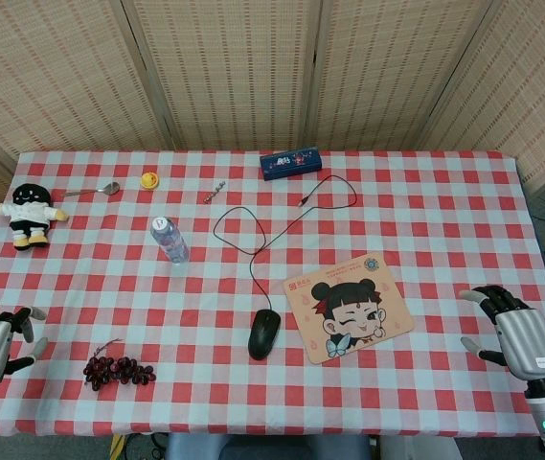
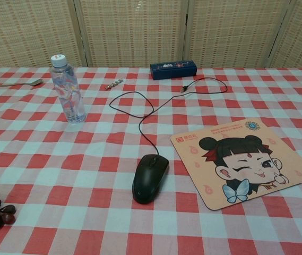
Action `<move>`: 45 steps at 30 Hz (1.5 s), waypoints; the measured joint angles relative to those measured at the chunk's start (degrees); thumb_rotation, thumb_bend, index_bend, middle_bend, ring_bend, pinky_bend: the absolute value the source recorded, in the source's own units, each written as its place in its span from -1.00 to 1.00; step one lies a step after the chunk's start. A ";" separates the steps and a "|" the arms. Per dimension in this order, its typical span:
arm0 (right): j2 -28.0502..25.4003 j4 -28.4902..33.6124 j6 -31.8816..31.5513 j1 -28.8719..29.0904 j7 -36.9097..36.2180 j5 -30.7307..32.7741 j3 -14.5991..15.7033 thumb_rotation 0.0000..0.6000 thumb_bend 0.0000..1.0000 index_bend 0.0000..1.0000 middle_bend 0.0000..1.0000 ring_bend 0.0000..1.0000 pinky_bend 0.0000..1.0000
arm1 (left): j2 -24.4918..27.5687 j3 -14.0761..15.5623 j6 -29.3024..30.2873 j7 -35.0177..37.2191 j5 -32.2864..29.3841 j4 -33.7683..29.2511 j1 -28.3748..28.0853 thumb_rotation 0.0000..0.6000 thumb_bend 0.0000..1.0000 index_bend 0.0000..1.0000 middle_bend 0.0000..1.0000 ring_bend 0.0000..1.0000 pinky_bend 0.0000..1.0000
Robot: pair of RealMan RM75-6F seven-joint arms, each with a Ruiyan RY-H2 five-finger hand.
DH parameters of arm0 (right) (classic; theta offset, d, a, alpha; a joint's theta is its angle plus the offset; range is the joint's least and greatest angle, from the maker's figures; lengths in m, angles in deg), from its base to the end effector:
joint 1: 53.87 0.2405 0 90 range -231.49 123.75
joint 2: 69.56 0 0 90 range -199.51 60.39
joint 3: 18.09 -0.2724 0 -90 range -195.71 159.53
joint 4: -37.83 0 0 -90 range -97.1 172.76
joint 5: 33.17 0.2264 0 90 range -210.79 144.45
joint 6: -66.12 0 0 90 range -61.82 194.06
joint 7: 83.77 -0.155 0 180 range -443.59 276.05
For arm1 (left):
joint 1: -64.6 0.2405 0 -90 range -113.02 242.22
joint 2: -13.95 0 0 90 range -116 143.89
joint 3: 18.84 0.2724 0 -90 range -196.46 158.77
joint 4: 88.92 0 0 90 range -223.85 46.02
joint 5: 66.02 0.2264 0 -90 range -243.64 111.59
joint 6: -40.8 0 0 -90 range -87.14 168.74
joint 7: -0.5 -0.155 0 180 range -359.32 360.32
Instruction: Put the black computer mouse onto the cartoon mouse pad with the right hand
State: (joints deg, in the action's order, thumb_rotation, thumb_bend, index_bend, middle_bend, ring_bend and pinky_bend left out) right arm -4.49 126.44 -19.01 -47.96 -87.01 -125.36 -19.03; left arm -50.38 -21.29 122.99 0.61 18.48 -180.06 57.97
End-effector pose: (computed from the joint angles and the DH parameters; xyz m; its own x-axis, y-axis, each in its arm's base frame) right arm -0.3287 -0.1931 0.1403 0.3991 -0.0296 0.9164 -0.9108 -0.1283 0.3925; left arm -0.3375 0.2036 0.1456 0.4079 0.0458 0.9119 0.9130 -0.0104 -0.4078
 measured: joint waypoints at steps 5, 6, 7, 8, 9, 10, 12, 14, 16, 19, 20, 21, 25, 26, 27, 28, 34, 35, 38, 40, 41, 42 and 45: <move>-0.19 -0.18 0.34 0.23 -0.40 -0.81 0.52 1.00 -0.82 -0.44 -0.33 -0.55 -0.08 | 0.22 0.15 0.13 0.23 0.25 -0.28 0.07 1.00 -0.34 0.02 0.27 0.01 0.14; -0.22 -0.15 0.46 0.29 -0.35 -0.92 0.59 1.00 -0.82 -0.44 -0.30 -0.53 -0.06 | 0.27 0.19 0.22 0.29 0.39 -0.33 0.10 1.00 -0.34 0.02 0.27 0.01 0.14; -0.23 -0.11 0.62 0.37 -0.23 -1.03 0.66 1.00 -0.83 -0.44 -0.26 -0.48 -0.02 | 0.37 0.23 0.37 0.43 0.57 -0.40 0.13 1.00 -0.34 0.02 0.27 0.01 0.14; -0.25 -0.04 0.89 0.54 0.00 -1.17 0.72 1.00 -0.84 -0.44 -0.19 -0.39 0.07 | 0.43 0.23 0.48 0.56 0.63 -0.42 0.15 1.00 -0.34 0.02 0.27 0.01 0.15; -0.24 0.01 1.17 0.72 0.19 -1.26 0.75 1.00 -0.85 -0.44 -0.11 -0.28 0.17 | 0.48 0.21 0.55 0.71 0.63 -0.44 0.18 1.00 -0.34 0.02 0.27 0.01 0.15; -0.23 0.06 1.52 0.94 0.38 -1.34 0.76 1.00 -0.87 -0.44 0.00 -0.14 0.30 | 0.55 0.19 0.58 0.95 0.53 -0.44 0.23 1.00 -0.34 0.02 0.27 0.01 0.15; -0.19 0.13 2.71 1.66 0.99 -1.53 0.79 1.00 -0.93 -0.44 0.26 0.20 0.61 | 0.74 0.18 0.47 1.25 0.19 -0.47 0.31 1.00 -0.34 0.02 0.27 0.01 0.16; -0.12 0.09 4.42 2.93 1.48 -2.18 0.86 1.00 -0.98 -0.44 0.46 0.41 0.81 | 1.13 0.20 0.36 1.47 0.02 -0.69 0.38 1.00 -0.34 0.02 0.27 0.01 0.18; 0.01 -0.07 6.03 4.55 1.43 -3.46 0.97 1.00 -1.00 -0.44 0.59 0.53 0.93 | 1.34 0.21 0.53 1.54 -0.03 -0.91 0.51 1.00 -0.34 0.02 0.27 0.01 0.20; 0.09 -0.01 9.44 7.54 1.13 -5.48 1.16 1.00 -1.00 -0.44 0.79 0.70 1.00 | 1.48 0.15 0.93 1.21 0.00 -1.05 0.66 1.00 -0.34 0.02 0.27 0.02 0.20; 0.06 0.26 11.08 8.78 1.20 -6.00 1.19 1.00 -1.00 -0.44 0.85 0.74 1.00 | 1.47 0.13 1.04 1.07 -0.01 -1.08 0.70 1.00 -0.34 0.02 0.27 0.02 0.20; 0.05 0.55 12.42 9.76 1.35 -6.31 1.19 1.00 -1.00 -0.44 0.92 0.80 1.00 | 1.46 0.12 1.13 0.86 -0.01 -1.09 0.73 1.00 -0.34 0.02 0.27 0.02 0.20; 0.23 2.02 18.95 14.41 2.84 -7.04 0.87 1.00 -1.00 -0.44 1.00 0.95 1.00 | 1.42 0.07 1.54 0.09 0.00 -1.27 0.91 1.00 -0.34 0.02 0.27 0.02 0.20; 0.45 2.41 21.07 15.96 3.47 -7.09 0.65 1.00 -1.00 -0.44 1.00 0.99 1.00 | 1.43 0.05 1.53 0.09 -0.06 -1.26 0.91 1.00 -0.34 0.02 0.27 0.02 0.20; 0.70 2.65 22.64 17.16 3.94 -7.07 0.45 1.00 -1.00 -0.44 1.00 1.00 1.00 | 1.43 0.02 1.47 0.10 -0.14 -1.23 0.90 1.00 -0.34 0.02 0.27 0.02 0.20; 1.01 2.84 24.19 18.38 4.40 -7.03 0.23 1.00 -1.00 -0.44 1.00 1.00 1.00 | 1.44 -0.02 1.39 0.11 -0.28 -1.17 0.89 1.00 -0.34 0.02 0.27 0.02 0.20; 4.58 2.78 32.54 26.32 6.52 -6.32 -1.74 1.00 -1.00 -0.44 1.00 1.00 1.00 | 1.47 -0.43 0.65 0.50 -1.53 -0.69 0.73 1.00 -0.34 0.02 0.27 0.02 0.20; 5.46 2.55 33.63 27.68 6.75 -6.16 -2.18 1.00 -1.00 -0.44 1.00 1.00 1.00 | 1.50 -0.49 0.54 0.55 -1.72 -0.64 0.71 1.00 -0.34 0.02 0.27 0.02 0.20; 7.59 1.88 36.15 30.68 7.07 -5.62 -3.16 1.00 -1.00 -0.44 1.00 1.00 1.00 | 1.62 -0.70 0.28 0.66 -2.35 -0.58 0.69 1.00 -0.34 0.02 0.27 0.02 0.20; 8.61 1.55 37.77 32.37 7.43 -5.27 -3.62 1.00 -1.00 -0.44 1.00 1.00 1.00 | 1.73 -0.82 0.08 0.81 -2.69 -0.52 0.67 1.00 -0.34 0.02 0.27 0.02 0.20; 9.28 1.36 38.88 33.48 7.86 -4.98 -3.93 1.00 -1.00 -0.44 1.00 1.00 1.00 | 1.76 -0.86 0.00 0.90 -2.84 -0.46 0.67 1.00 -0.34 0.03 0.27 0.02 0.20; 9.83 1.23 39.69 34.31 8.30 -4.72 -4.17 1.00 -1.00 -0.44 1.00 1.00 1.00 | 1.79 -0.90 -0.08 0.99 -2.99 -0.38 0.68 1.00 -0.34 0.03 0.27 0.02 0.20; 11.83 0.76 42.15 36.93 9.93 -3.74 -4.88 1.00 -1.00 -0.44 1.00 1.00 1.00 | 1.94 -1.01 -0.22 1.19 -3.39 -0.17 0.72 1.00 -0.34 0.03 0.27 0.02 0.20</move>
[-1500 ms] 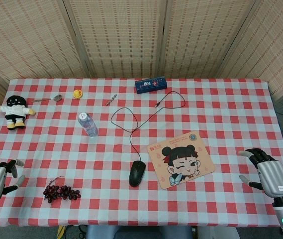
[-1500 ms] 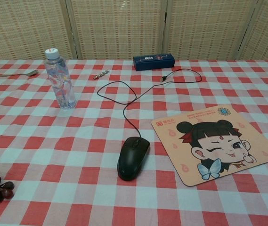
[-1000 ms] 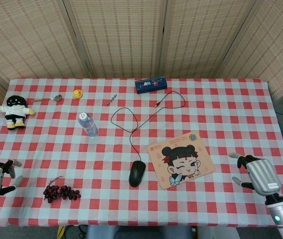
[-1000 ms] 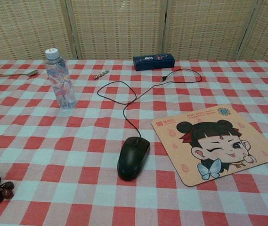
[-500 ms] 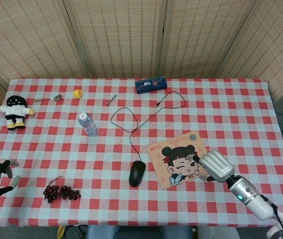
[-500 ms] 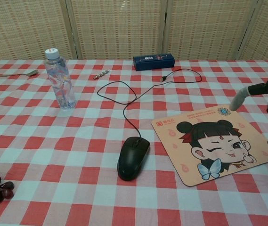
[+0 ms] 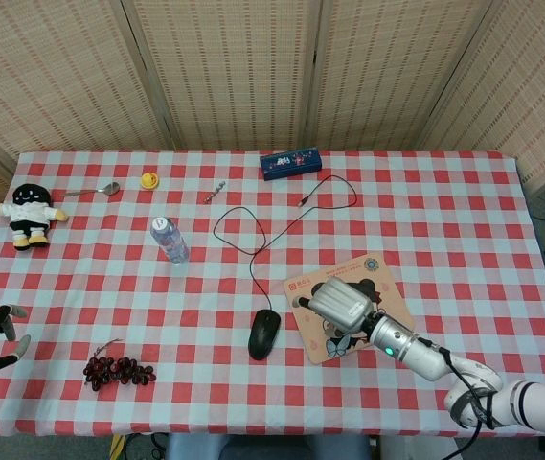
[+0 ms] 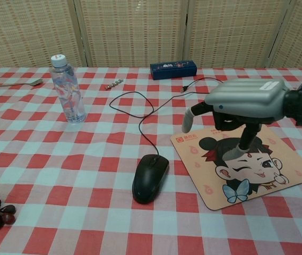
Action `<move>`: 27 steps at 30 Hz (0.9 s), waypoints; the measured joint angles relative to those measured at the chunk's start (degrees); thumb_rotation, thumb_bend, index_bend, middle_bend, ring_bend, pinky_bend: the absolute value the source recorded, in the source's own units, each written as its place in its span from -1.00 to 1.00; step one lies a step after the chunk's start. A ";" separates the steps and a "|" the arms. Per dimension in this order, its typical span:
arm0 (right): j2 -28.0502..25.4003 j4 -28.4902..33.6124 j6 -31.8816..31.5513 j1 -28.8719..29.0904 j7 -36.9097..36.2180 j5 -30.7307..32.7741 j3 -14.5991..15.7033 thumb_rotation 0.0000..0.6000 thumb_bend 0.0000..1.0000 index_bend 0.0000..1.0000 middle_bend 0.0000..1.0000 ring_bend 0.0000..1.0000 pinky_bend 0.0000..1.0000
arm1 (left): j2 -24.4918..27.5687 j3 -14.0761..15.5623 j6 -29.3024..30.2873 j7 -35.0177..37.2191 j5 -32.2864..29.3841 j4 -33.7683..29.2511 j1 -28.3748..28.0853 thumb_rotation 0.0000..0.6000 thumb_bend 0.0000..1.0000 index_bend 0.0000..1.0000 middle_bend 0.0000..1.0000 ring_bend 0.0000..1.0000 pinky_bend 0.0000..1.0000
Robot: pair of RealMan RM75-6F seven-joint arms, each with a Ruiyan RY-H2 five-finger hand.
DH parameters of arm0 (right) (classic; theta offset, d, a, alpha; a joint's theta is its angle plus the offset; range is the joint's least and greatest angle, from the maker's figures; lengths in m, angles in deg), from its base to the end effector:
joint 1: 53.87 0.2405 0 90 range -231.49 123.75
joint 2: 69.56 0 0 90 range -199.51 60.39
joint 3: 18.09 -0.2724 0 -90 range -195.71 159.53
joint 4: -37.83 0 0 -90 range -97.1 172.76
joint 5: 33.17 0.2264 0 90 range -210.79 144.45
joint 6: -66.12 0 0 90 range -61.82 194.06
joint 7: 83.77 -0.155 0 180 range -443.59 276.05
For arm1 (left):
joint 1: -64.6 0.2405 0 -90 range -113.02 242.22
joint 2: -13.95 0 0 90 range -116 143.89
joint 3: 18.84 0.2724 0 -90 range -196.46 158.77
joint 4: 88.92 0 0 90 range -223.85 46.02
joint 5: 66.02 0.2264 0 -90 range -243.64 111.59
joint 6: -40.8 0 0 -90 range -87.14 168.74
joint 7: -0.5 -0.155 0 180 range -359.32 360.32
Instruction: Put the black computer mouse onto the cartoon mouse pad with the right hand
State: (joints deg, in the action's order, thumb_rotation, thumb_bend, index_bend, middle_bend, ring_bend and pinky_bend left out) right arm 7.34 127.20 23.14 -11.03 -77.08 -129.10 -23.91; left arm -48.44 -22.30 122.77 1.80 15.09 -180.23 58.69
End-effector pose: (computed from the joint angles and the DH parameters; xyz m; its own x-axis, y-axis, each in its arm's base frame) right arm -0.1493 -0.3281 -0.0184 0.6995 -0.2223 0.6792 -0.5600 -0.7610 0.3276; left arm -0.3490 0.2034 0.1634 0.4076 0.0328 0.9126 0.9105 0.0612 -0.4089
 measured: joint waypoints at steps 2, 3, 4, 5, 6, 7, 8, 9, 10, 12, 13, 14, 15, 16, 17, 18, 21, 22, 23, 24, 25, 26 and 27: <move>1.35 -0.58 1.16 1.50 1.42 0.54 -0.30 1.00 -1.00 -0.44 1.00 1.00 1.00 | 0.04 -0.05 0.20 -0.28 -0.08 0.08 0.10 1.00 -0.34 0.03 0.27 0.02 0.20; 1.92 -0.86 1.66 2.06 2.07 0.79 -0.37 1.00 -1.00 -0.44 1.00 1.00 1.00 | 0.03 -0.08 0.37 -0.51 -0.10 0.11 0.16 1.00 -0.34 0.03 0.27 0.02 0.20; 2.48 -1.12 2.14 2.58 2.72 1.04 -0.42 1.00 -1.00 -0.44 1.00 1.00 1.00 | 0.03 -0.14 0.64 -0.80 -0.14 0.11 0.25 1.00 -0.34 0.03 0.27 0.02 0.20; 3.20 -1.46 2.75 3.25 3.56 1.37 -0.46 1.00 -1.00 -0.44 1.00 1.00 1.00 | 0.03 -0.19 0.82 -0.95 -0.17 0.09 0.33 1.00 -0.34 0.03 0.27 0.02 0.20; 3.72 -1.67 3.22 3.73 4.16 1.63 -0.46 1.00 -1.00 -0.44 1.00 1.00 1.00 | 0.04 -0.23 0.95 -1.01 -0.20 0.05 0.40 1.00 -0.34 0.03 0.27 0.02 0.20; 4.19 -1.83 3.65 4.19 4.70 1.88 -0.45 1.00 -1.00 -0.44 1.00 1.00 1.00 | 0.08 -0.26 1.01 -0.99 -0.24 -0.02 0.46 1.00 -0.34 0.04 0.27 0.02 0.20; 4.73 -2.00 4.09 4.76 5.36 2.15 -0.39 1.00 -1.00 -0.44 1.00 1.00 1.00 | 0.12 -0.27 1.01 -0.94 -0.30 -0.03 0.50 1.00 -0.34 0.04 0.27 0.02 0.20; 5.06 -2.10 4.38 5.15 5.82 2.30 -0.32 1.00 -1.00 -0.44 1.00 1.00 1.00 | 0.14 -0.28 0.98 -0.92 -0.33 -0.02 0.50 1.00 -0.34 0.04 0.27 0.02 0.20; 5.38 -2.20 4.65 5.51 6.26 2.44 -0.23 1.00 -1.00 -0.44 1.00 1.00 1.00 | 0.18 -0.30 0.91 -0.88 -0.39 -0.01 0.50 1.00 -0.34 0.04 0.27 0.02 0.20; 6.07 -2.43 4.99 6.22 7.29 2.59 -0.01 1.00 -1.00 -0.44 1.00 1.00 1.00 | 0.18 -0.34 0.75 -0.89 -0.51 0.02 0.45 1.00 -0.34 0.04 0.27 0.02 0.20; 6.37 -2.58 5.03 6.44 7.75 2.58 0.09 1.00 -1.00 -0.44 1.00 1.00 1.00 | 0.18 -0.32 0.66 -0.93 -0.57 0.00 0.45 1.00 -0.34 0.04 0.27 0.02 0.20; 6.81 -2.83 5.00 6.76 8.36 2.51 0.23 1.00 -1.00 -0.44 1.00 1.00 1.00 | 0.18 -0.31 0.61 -0.95 -0.58 0.00 0.45 1.00 -0.34 0.04 0.27 0.02 0.20; 7.19 -3.06 4.92 7.01 8.78 2.41 0.34 1.00 -1.00 -0.44 1.00 1.00 1.00 | 0.17 -0.30 0.56 -0.96 -0.59 0.01 0.44 1.00 -0.34 0.04 0.27 0.02 0.20; 7.58 -3.30 4.80 7.26 9.11 2.28 0.47 1.00 -1.00 -0.44 1.00 1.00 1.00 | 0.13 -0.29 0.48 -1.02 -0.61 0.05 0.41 1.00 -0.34 0.04 0.27 0.02 0.20; 8.07 -3.62 4.65 7.60 9.41 2.13 0.67 1.00 -1.00 -0.44 1.00 1.00 1.00 | 0.10 -0.29 0.46 -1.09 -0.62 0.09 0.40 1.00 -0.34 0.04 0.27 0.02 0.20; 8.40 -3.84 4.58 7.87 9.56 2.01 0.83 1.00 -1.00 -0.44 1.00 1.00 1.00 | 0.05 -0.29 0.43 -1.16 -0.64 0.12 0.39 1.00 -0.34 0.04 0.27 0.02 0.20; 9.41 -4.64 4.31 8.59 10.17 1.70 1.26 1.00 -1.00 -0.44 1.00 1.00 1.00 | -0.01 -0.31 0.27 -1.18 -0.73 0.17 0.34 1.00 -0.34 0.04 0.27 0.02 0.20; 9.73 -4.80 4.20 8.72 10.30 1.64 1.36 1.00 -1.00 -0.44 1.00 1.00 1.00 | -0.01 -0.32 0.17 -1.16 -0.79 0.21 0.32 1.00 -0.34 0.04 0.27 0.02 0.20; 10.19 -5.02 4.01 8.91 10.44 1.58 1.48 1.00 -1.00 -0.44 1.00 1.00 1.00 | -0.02 -0.32 0.10 -1.13 -0.83 0.24 0.31 1.00 -0.34 0.04 0.27 0.02 0.20; 10.55 -5.21 3.88 9.06 10.54 1.54 1.56 1.00 -1.00 -0.44 1.00 1.00 1.00 | -0.02 -0.32 0.05 -1.08 -0.85 0.25 0.29 1.00 -0.34 0.04 0.27 0.02 0.20; 10.92 -5.41 3.77 9.21 10.63 1.51 1.65 1.00 -1.00 -0.44 1.00 1.00 1.00 | -0.02 -0.33 -0.06 -1.01 -0.89 0.31 0.27 1.00 -0.34 0.04 0.27 0.02 0.20; 11.43 -5.68 3.67 9.44 10.77 1.49 1.75 1.00 -1.00 -0.45 1.00 1.00 1.00 | -0.02 -0.33 -0.10 -0.99 -0.91 0.36 0.25 1.00 -0.34 0.04 0.27 0.02 0.20; 11.81 -5.90 3.64 9.62 10.90 1.50 1.82 1.00 -1.00 -0.46 1.00 1.00 1.00 | -0.02 -0.34 -0.12 -0.96 -0.92 0.38 0.24 1.00 -0.34 0.04 0.27 0.02 0.20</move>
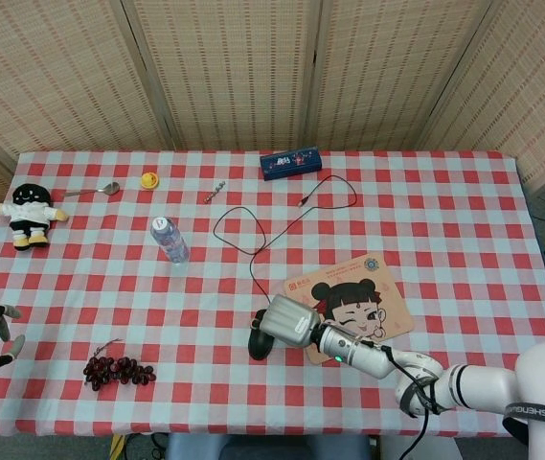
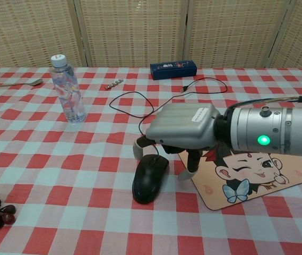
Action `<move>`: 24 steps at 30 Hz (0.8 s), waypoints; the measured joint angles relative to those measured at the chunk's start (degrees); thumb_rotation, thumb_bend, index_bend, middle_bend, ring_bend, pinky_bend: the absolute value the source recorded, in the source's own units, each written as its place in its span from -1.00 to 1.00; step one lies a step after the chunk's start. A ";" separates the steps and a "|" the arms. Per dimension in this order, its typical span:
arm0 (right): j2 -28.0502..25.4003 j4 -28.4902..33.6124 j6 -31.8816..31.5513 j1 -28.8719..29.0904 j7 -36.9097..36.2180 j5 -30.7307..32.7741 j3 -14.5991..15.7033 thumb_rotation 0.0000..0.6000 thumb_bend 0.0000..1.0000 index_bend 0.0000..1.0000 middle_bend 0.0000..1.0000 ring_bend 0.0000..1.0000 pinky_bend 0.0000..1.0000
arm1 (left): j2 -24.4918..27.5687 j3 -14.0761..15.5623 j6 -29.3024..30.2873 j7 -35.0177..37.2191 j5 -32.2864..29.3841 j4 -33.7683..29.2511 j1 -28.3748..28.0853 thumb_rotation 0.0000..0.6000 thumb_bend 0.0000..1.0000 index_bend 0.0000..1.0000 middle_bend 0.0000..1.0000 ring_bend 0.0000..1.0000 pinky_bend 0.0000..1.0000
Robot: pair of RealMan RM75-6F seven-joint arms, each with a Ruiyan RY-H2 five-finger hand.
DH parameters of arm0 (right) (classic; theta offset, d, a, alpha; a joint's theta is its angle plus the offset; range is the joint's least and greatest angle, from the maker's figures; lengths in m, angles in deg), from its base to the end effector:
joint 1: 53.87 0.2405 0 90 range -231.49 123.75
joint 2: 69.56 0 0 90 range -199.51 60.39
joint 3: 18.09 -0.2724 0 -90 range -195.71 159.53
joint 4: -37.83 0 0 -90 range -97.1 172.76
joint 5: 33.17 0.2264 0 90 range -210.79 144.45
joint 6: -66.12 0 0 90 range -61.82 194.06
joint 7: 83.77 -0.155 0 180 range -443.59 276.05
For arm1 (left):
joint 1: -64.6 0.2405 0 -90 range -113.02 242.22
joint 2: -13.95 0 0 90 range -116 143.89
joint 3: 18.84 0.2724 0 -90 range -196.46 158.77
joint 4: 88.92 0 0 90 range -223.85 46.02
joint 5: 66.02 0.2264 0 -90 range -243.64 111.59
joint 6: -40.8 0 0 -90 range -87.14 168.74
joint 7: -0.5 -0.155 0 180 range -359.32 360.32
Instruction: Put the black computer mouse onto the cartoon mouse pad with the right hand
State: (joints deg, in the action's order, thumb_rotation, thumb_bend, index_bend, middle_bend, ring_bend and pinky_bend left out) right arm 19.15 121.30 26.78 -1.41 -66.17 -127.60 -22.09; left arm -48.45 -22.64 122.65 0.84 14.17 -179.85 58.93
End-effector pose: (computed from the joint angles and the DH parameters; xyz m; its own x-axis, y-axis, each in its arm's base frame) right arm -0.0934 -0.3214 -0.0898 0.7991 -0.0612 0.5981 -0.3203 -0.8852 0.3374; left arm -0.3530 0.2032 0.1659 0.4259 0.0309 0.9042 0.9007 0.0808 -0.4270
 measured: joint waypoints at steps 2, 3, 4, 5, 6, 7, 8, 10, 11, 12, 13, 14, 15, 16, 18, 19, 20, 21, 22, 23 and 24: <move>0.76 -0.39 0.03 0.40 0.59 0.16 0.12 1.00 -1.00 -0.48 1.00 1.00 1.00 | 0.01 -0.01 -0.03 0.11 -0.01 0.03 0.00 1.00 -0.34 0.04 0.27 0.02 0.20; 1.01 -0.50 0.08 0.54 0.95 0.26 0.15 1.00 -1.00 -0.49 1.00 1.00 1.00 | 0.02 -0.03 -0.04 0.15 -0.04 0.06 0.00 1.00 -0.34 0.04 0.27 0.02 0.20; 1.28 -0.61 0.13 0.69 1.36 0.39 0.18 1.00 -1.00 -0.49 1.00 1.00 1.00 | 0.04 -0.06 -0.04 0.18 -0.10 0.11 0.01 1.00 -0.34 0.04 0.27 0.02 0.20; 1.68 -0.75 0.24 0.89 1.95 0.62 0.20 1.00 -1.00 -0.50 1.00 1.00 1.00 | 0.05 -0.08 -0.06 0.21 -0.15 0.13 0.01 1.00 -0.34 0.04 0.27 0.02 0.20; 1.99 -0.84 0.37 1.05 2.39 0.87 0.20 1.00 -1.00 -0.50 1.00 1.00 1.00 | 0.06 -0.10 -0.09 0.26 -0.21 0.14 0.01 1.00 -0.34 0.04 0.27 0.02 0.20; 2.29 -0.94 0.52 1.21 2.83 1.17 0.18 1.00 -1.00 -0.51 1.00 1.00 1.00 | 0.08 -0.13 -0.13 0.32 -0.29 0.17 0.01 1.00 -0.34 0.04 0.27 0.02 0.20; 2.71 -1.07 0.72 1.43 3.38 1.63 0.11 1.00 -1.00 -0.51 1.00 1.00 1.00 | 0.09 -0.14 -0.16 0.35 -0.32 0.20 0.01 1.00 -0.34 0.04 0.27 0.02 0.20; 3.29 -1.25 1.02 1.76 4.07 2.38 -0.07 1.00 -1.00 -0.51 1.00 1.00 1.00 | 0.14 -0.17 -0.16 0.49 -0.35 0.22 0.03 1.00 -0.34 0.05 0.27 0.02 0.20; 3.63 -1.38 1.23 1.96 4.52 2.90 -0.20 1.00 -1.00 -0.51 1.00 1.00 1.00 | 0.18 -0.19 -0.15 0.57 -0.36 0.21 0.04 1.00 -0.34 0.05 0.27 0.02 0.20; 3.84 -1.47 1.42 2.10 4.90 3.29 -0.29 1.00 -1.00 -0.51 1.00 1.00 1.00 | 0.23 -0.21 -0.14 0.64 -0.37 0.21 0.05 1.00 -0.34 0.05 0.27 0.02 0.20; 4.01 -1.53 1.62 2.24 5.32 3.67 -0.37 1.00 -1.00 -0.51 1.00 1.00 1.00 | 0.27 -0.24 -0.11 0.72 -0.40 0.20 0.07 1.00 -0.34 0.05 0.27 0.02 0.20; 4.19 -1.59 1.93 2.42 5.97 4.22 -0.46 1.00 -1.00 -0.51 1.00 1.00 1.00 | 0.30 -0.25 -0.08 0.77 -0.41 0.20 0.10 1.00 -0.34 0.05 0.27 0.02 0.20; 4.32 -1.61 2.18 2.54 6.49 4.69 -0.53 1.00 -1.00 -0.51 1.00 1.00 1.00 | 0.33 -0.27 -0.05 0.83 -0.43 0.20 0.12 1.00 -0.34 0.05 0.27 0.02 0.20; 4.43 -1.61 2.43 2.67 7.04 5.20 -0.59 1.00 -1.00 -0.51 1.00 1.00 1.00 | 0.36 -0.30 -0.02 0.96 -0.47 0.20 0.14 1.00 -0.34 0.05 0.27 0.02 0.20; 4.66 -1.62 2.95 2.93 8.37 6.44 -0.74 1.00 -1.00 -0.51 1.00 1.00 1.00 | 0.44 -0.34 -0.02 1.15 -0.52 0.23 0.17 1.00 -0.34 0.05 0.27 0.02 0.20; 4.74 -1.63 3.16 3.03 8.90 7.01 -0.80 1.00 -1.00 -0.51 1.00 1.00 1.00 | 0.48 -0.34 -0.03 1.25 -0.52 0.23 0.19 1.00 -0.34 0.05 0.27 0.02 0.20; 4.85 -1.67 3.44 3.16 9.55 7.81 -0.90 1.00 -1.00 -0.51 1.00 1.00 1.00 | 0.51 -0.33 -0.03 1.32 -0.52 0.23 0.20 1.00 -0.34 0.05 0.27 0.02 0.20; 4.95 -1.73 3.66 3.27 10.03 8.44 -0.98 1.00 -1.00 -0.51 1.00 1.00 1.00 | 0.54 -0.33 -0.04 1.39 -0.51 0.23 0.21 1.00 -0.34 0.05 0.27 0.02 0.20; 5.06 -1.82 3.87 3.38 10.50 9.09 -1.07 1.00 -1.00 -0.51 1.00 1.00 1.00 | 0.57 -0.34 -0.05 1.45 -0.48 0.23 0.21 1.00 -0.34 0.05 0.27 0.02 0.20; 5.22 -1.97 4.15 3.54 11.11 9.96 -1.17 1.00 -1.00 -0.51 1.00 1.00 1.00 | 0.59 -0.35 -0.05 1.48 -0.47 0.22 0.20 1.00 -0.34 0.05 0.27 0.02 0.20; 5.37 -2.10 4.33 3.68 11.60 10.59 -1.25 1.00 -1.00 -0.51 1.00 1.00 1.00 | 0.61 -0.35 -0.05 1.51 -0.44 0.21 0.20 1.00 -0.34 0.05 0.27 0.02 0.20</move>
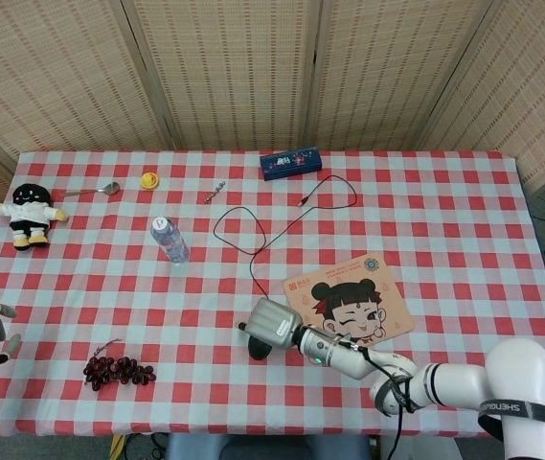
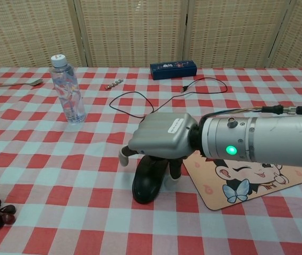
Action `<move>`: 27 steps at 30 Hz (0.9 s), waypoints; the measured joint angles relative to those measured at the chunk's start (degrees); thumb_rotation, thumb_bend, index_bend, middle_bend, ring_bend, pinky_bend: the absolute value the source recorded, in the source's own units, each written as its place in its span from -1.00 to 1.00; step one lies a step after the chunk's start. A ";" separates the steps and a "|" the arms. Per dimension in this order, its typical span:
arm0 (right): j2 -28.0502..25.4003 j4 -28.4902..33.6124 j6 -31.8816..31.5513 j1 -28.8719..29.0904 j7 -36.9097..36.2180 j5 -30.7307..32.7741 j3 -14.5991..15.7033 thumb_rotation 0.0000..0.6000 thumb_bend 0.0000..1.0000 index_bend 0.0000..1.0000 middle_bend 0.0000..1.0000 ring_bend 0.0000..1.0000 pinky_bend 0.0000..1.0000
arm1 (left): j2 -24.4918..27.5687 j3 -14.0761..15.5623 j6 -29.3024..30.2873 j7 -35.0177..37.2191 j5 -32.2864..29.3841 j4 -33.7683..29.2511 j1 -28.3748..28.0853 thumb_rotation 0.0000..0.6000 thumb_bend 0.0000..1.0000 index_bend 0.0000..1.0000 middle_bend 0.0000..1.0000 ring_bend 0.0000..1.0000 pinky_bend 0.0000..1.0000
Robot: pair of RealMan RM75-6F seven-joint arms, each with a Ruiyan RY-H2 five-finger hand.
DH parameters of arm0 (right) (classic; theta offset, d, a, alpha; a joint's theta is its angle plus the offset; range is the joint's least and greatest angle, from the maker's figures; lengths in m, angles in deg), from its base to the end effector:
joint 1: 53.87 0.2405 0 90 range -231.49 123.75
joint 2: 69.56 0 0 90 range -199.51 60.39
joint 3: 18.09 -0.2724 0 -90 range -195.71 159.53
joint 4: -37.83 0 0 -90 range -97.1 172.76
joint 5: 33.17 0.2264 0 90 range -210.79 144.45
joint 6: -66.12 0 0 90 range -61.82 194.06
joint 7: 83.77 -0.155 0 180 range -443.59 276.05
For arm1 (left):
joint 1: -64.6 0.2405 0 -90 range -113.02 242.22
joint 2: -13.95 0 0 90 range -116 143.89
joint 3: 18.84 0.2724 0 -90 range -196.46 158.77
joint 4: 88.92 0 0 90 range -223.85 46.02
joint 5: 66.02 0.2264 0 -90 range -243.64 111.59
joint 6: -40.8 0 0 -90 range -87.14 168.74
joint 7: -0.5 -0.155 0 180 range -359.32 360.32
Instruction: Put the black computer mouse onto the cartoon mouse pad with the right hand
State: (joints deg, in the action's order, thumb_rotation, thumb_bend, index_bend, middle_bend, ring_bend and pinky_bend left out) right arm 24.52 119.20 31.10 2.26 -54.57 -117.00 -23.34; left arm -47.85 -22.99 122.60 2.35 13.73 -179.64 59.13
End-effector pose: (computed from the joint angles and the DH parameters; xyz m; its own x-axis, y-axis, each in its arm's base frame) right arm -0.0732 -0.3242 -0.1208 0.8443 -0.0346 0.5348 -0.2752 -0.8843 0.3773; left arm -0.3557 0.2034 0.1716 0.4133 0.0234 0.9103 0.9057 0.0928 -0.4136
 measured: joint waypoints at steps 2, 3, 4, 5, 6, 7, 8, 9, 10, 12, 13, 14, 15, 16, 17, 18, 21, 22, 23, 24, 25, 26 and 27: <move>0.42 -0.35 0.30 0.33 1.06 1.29 -0.12 1.00 -1.00 -0.51 1.00 1.00 1.00 | 0.03 0.01 0.02 0.06 0.06 -0.03 0.01 1.00 -0.34 0.05 0.27 0.02 0.20; 0.61 -0.48 0.39 0.47 1.41 1.75 -0.14 1.00 -1.00 -0.51 1.00 1.00 1.00 | 0.05 0.02 0.02 0.10 0.08 -0.03 0.01 1.00 -0.34 0.05 0.27 0.02 0.20; 0.79 -0.61 0.46 0.60 1.69 2.18 -0.16 1.00 -1.00 -0.51 1.00 1.00 1.00 | 0.06 0.02 0.00 0.15 0.08 -0.04 0.02 1.00 -0.34 0.05 0.27 0.02 0.20; 1.02 -0.78 0.53 0.76 2.04 2.72 -0.16 1.00 -1.00 -0.51 1.00 1.00 1.00 | 0.08 0.02 -0.02 0.19 0.08 -0.03 0.02 1.00 -0.34 0.05 0.27 0.02 0.20; 1.19 -0.92 0.57 0.88 2.27 3.10 -0.16 1.00 -1.00 -0.51 1.00 1.00 1.00 | 0.09 0.01 -0.05 0.23 0.05 -0.02 0.02 1.00 -0.34 0.05 0.27 0.02 0.20; 1.35 -1.06 0.60 0.98 2.46 3.47 -0.15 1.00 -1.00 -0.51 1.00 1.00 1.00 | 0.11 0.00 -0.07 0.31 0.03 -0.02 0.01 1.00 -0.34 0.05 0.27 0.02 0.20; 1.56 -1.22 0.62 1.12 2.63 3.94 -0.13 1.00 -1.00 -0.51 1.00 1.00 1.00 | 0.13 -0.01 -0.08 0.38 0.02 -0.02 0.01 1.00 -0.34 0.05 0.27 0.02 0.20; 1.71 -1.33 0.63 1.23 2.72 4.26 -0.11 1.00 -1.00 -0.51 1.00 1.00 1.00 | 0.16 -0.01 -0.10 0.47 0.02 -0.01 0.02 1.00 -0.34 0.05 0.27 0.02 0.20; 1.85 -1.43 0.64 1.33 2.77 4.54 -0.08 1.00 -1.00 -0.51 1.00 1.00 1.00 | 0.18 -0.02 -0.11 0.54 0.02 0.00 0.01 1.00 -0.34 0.05 0.27 0.02 0.20; 2.03 -1.56 0.61 1.50 2.84 4.89 0.01 1.00 -1.00 -0.50 1.00 1.00 1.00 | 0.20 -0.03 -0.13 0.63 0.02 0.00 0.01 1.00 -0.34 0.05 0.27 0.02 0.20; 2.10 -1.61 0.57 1.58 2.87 5.05 0.07 1.00 -0.99 -0.49 1.00 1.00 1.00 | 0.23 -0.04 -0.16 0.69 0.02 0.00 0.01 1.00 -0.34 0.05 0.27 0.02 0.20; 2.20 -1.70 0.54 1.68 2.90 5.27 0.16 1.00 -0.97 -0.46 1.00 1.00 1.00 | 0.25 -0.04 -0.17 0.74 0.02 0.00 0.01 1.00 -0.34 0.05 0.27 0.02 0.20; 2.28 -1.78 0.51 1.76 2.93 5.46 0.21 1.00 -0.93 -0.39 1.00 1.00 1.00 | 0.28 -0.04 -0.15 0.80 0.03 -0.01 0.02 1.00 -0.34 0.05 0.27 0.02 0.20; 2.32 -1.85 0.43 1.84 2.98 5.63 0.27 1.00 -0.90 -0.32 1.00 1.00 1.00 | 0.31 -0.04 -0.11 0.87 0.06 -0.02 0.04 1.00 -0.34 0.05 0.27 0.02 0.20; 2.36 -1.91 0.29 1.92 3.08 5.81 0.37 1.00 -0.89 -0.28 1.00 1.00 1.00 | 0.33 -0.04 -0.08 0.92 0.08 -0.03 0.05 1.00 -0.34 0.05 0.27 0.02 0.20; 2.37 -1.94 0.16 1.98 3.16 5.91 0.46 1.00 -0.86 -0.22 1.00 1.00 1.00 | 0.35 -0.05 -0.05 0.95 0.09 -0.04 0.07 1.00 -0.34 0.05 0.27 0.02 0.20; 2.16 -1.83 -0.13 2.13 3.31 6.26 0.66 1.00 -0.82 -0.09 1.00 1.00 1.00 | 0.40 -0.05 0.02 1.02 0.12 -0.07 0.11 1.00 -0.34 0.05 0.27 0.02 0.20; 2.06 -1.72 -0.22 2.17 3.33 6.34 0.72 1.00 -0.81 -0.07 1.00 1.00 1.00 | 0.41 -0.05 0.02 1.03 0.12 -0.07 0.12 1.00 -0.34 0.05 0.27 0.02 0.20; 1.90 -1.55 -0.34 2.21 3.32 6.41 0.78 1.00 -0.79 -0.03 1.00 1.00 1.00 | 0.41 -0.04 0.01 1.03 0.13 -0.07 0.12 1.00 -0.34 0.05 0.27 0.02 0.20; 1.77 -1.40 -0.45 2.23 3.32 6.46 0.83 1.00 -0.79 0.00 1.00 1.00 1.00 | 0.41 -0.03 0.02 0.99 0.14 -0.07 0.13 1.00 -0.34 0.05 0.27 0.02 0.20; 1.63 -1.24 -0.60 2.26 3.31 6.47 0.88 1.00 -0.78 0.01 1.00 1.00 1.00 | 0.39 -0.01 0.01 0.93 0.16 -0.07 0.13 1.00 -0.34 0.05 0.27 0.02 0.20; 1.44 -1.01 -0.86 2.27 3.28 6.41 0.94 1.00 -0.77 0.03 1.00 1.00 1.00 | 0.38 0.01 0.00 0.88 0.19 -0.08 0.12 1.00 -0.34 0.05 0.27 0.02 0.20; 1.26 -0.81 -1.08 2.28 3.22 6.32 0.99 1.00 -0.76 0.05 1.00 1.00 1.00 | 0.36 0.02 -0.02 0.83 0.19 -0.08 0.12 1.00 -0.34 0.05 0.27 0.02 0.20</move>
State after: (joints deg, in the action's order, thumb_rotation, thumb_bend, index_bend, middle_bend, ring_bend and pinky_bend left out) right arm 25.79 118.39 30.03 4.54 -51.35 -110.68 -22.34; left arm -47.49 -22.97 122.58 3.18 13.93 -179.72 59.25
